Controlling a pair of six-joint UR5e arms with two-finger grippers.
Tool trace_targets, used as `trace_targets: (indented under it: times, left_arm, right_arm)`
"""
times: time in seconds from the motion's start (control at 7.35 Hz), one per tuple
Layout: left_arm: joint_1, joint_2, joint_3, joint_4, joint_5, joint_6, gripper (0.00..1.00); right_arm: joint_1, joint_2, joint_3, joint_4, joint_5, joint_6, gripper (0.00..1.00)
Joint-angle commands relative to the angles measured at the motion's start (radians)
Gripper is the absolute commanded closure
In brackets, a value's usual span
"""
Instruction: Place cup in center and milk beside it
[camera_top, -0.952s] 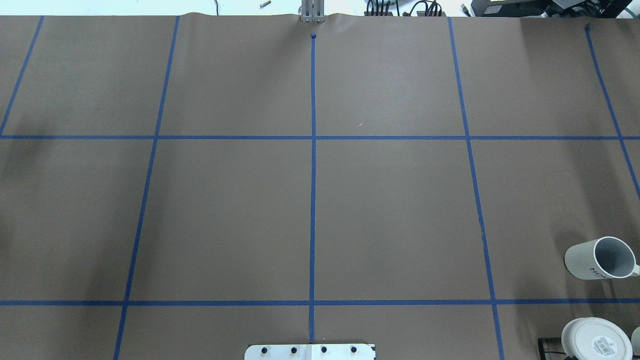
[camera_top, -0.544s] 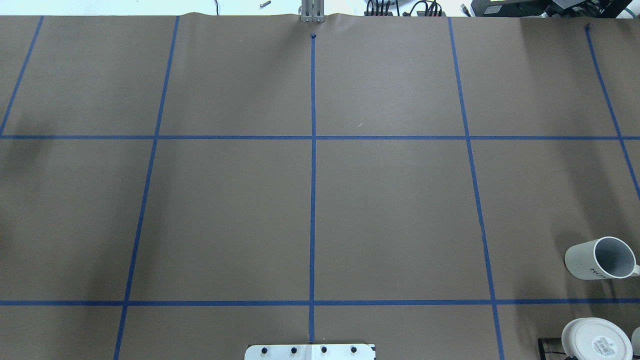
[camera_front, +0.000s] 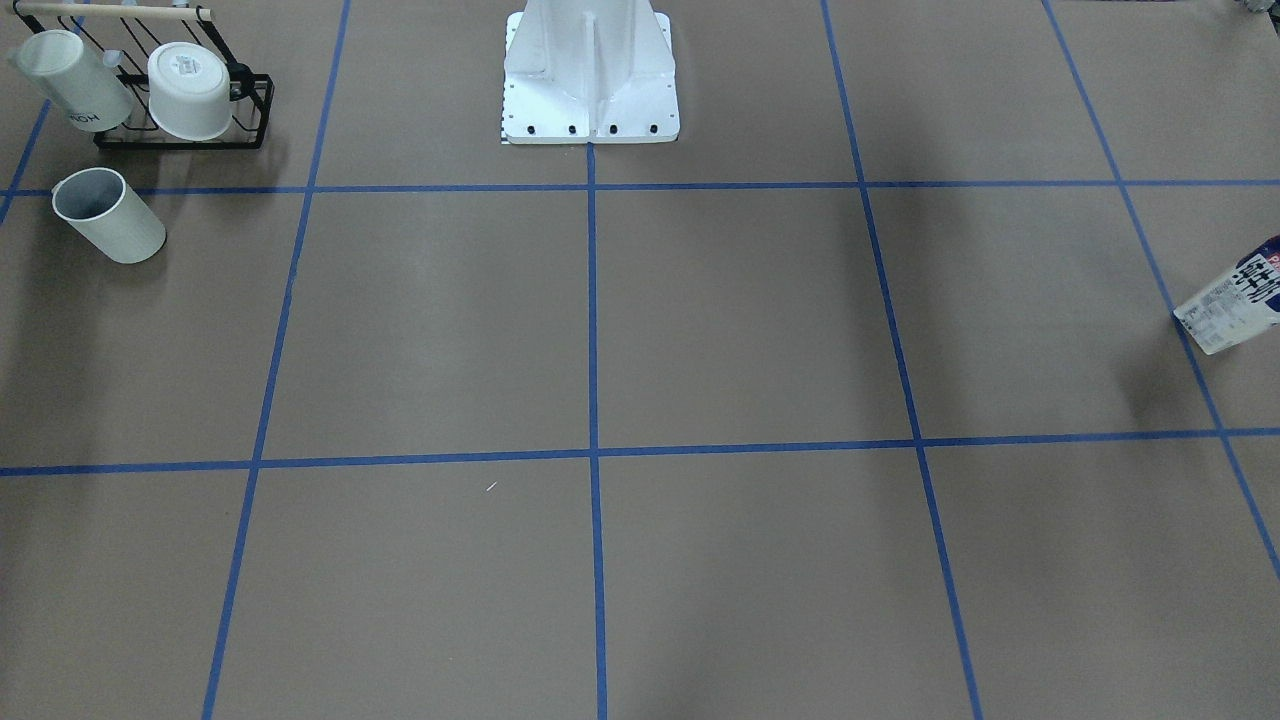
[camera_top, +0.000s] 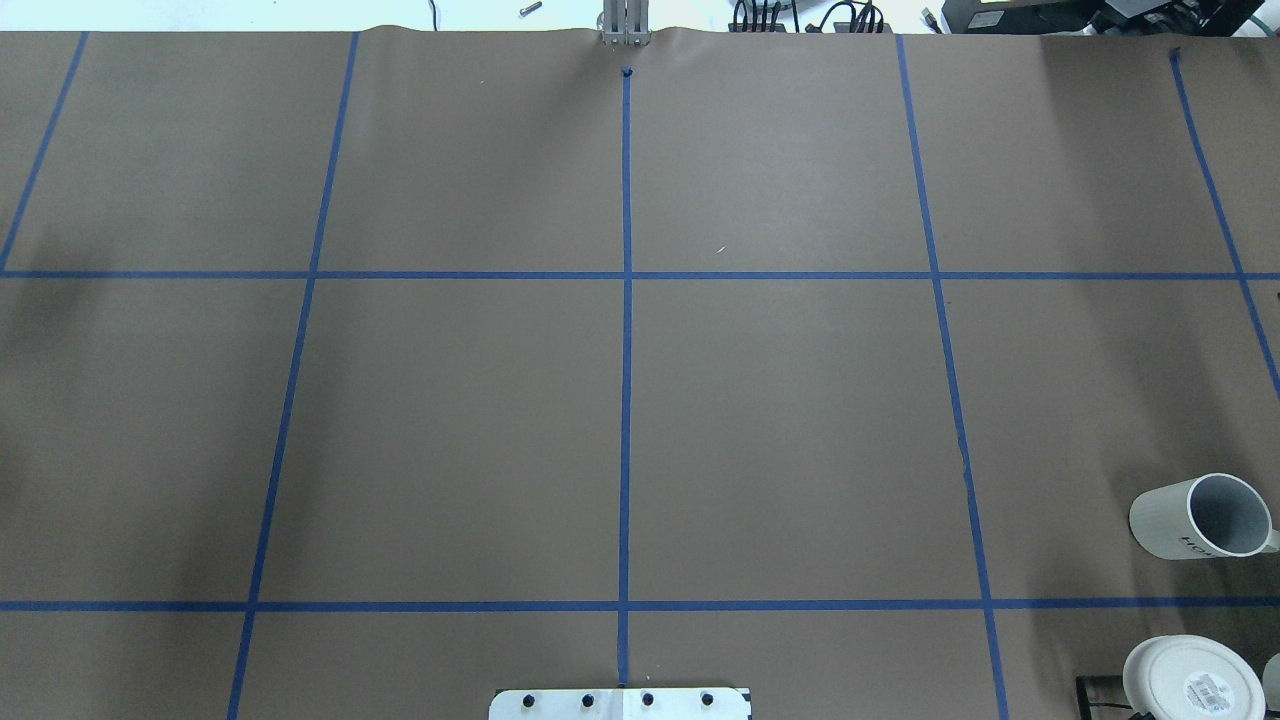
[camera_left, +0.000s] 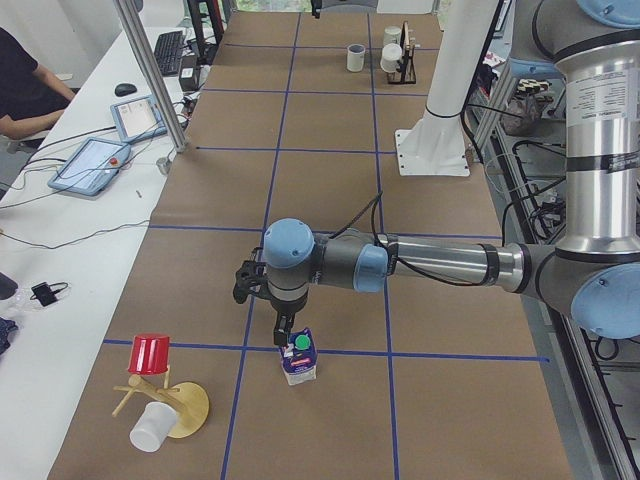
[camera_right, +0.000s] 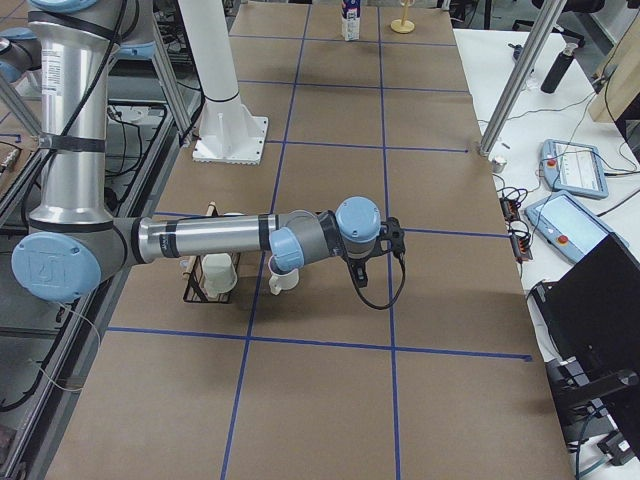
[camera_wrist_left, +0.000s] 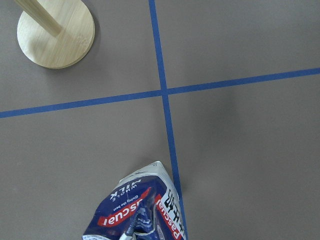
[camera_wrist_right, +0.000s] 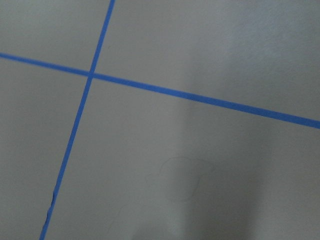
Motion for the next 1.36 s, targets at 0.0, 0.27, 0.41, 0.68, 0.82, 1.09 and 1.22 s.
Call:
trace_targets:
  times: [0.0,0.27,0.41,0.68,0.82,1.09,1.22]
  left_arm:
    - [0.000,-0.001,0.003,0.000,0.001,-0.001,0.02]
    - [0.000,-0.001,0.003,0.000,0.001,-0.001,0.02]
    - [0.000,-0.001,0.003,0.000,-0.001,-0.001,0.02]
    - [0.000,-0.003,0.003,0.000,-0.001,-0.001,0.02]
    - [0.000,-0.004,0.003,0.000,-0.001,-0.001,0.02]
    - [0.002,-0.006,0.006,0.000,-0.001,-0.001,0.02]
    - [0.002,-0.006,0.012,0.000,-0.003,0.000,0.02]
  right_arm:
    - [-0.115,-0.084,-0.014,0.190,-0.003,0.001,0.00]
    - [-0.158,-0.106,-0.004,0.196,-0.001,-0.009,0.00]
    - [-0.189,-0.121,-0.003,0.197,-0.003,-0.012,0.00]
    - [-0.259,-0.139,-0.007,0.196,-0.008,-0.009,0.00]
    - [-0.282,-0.148,-0.010,0.196,-0.021,-0.010,0.00]
    - [-0.301,-0.165,-0.015,0.196,-0.034,-0.010,0.03]
    - [-0.310,-0.178,-0.018,0.196,-0.035,-0.012,0.10]
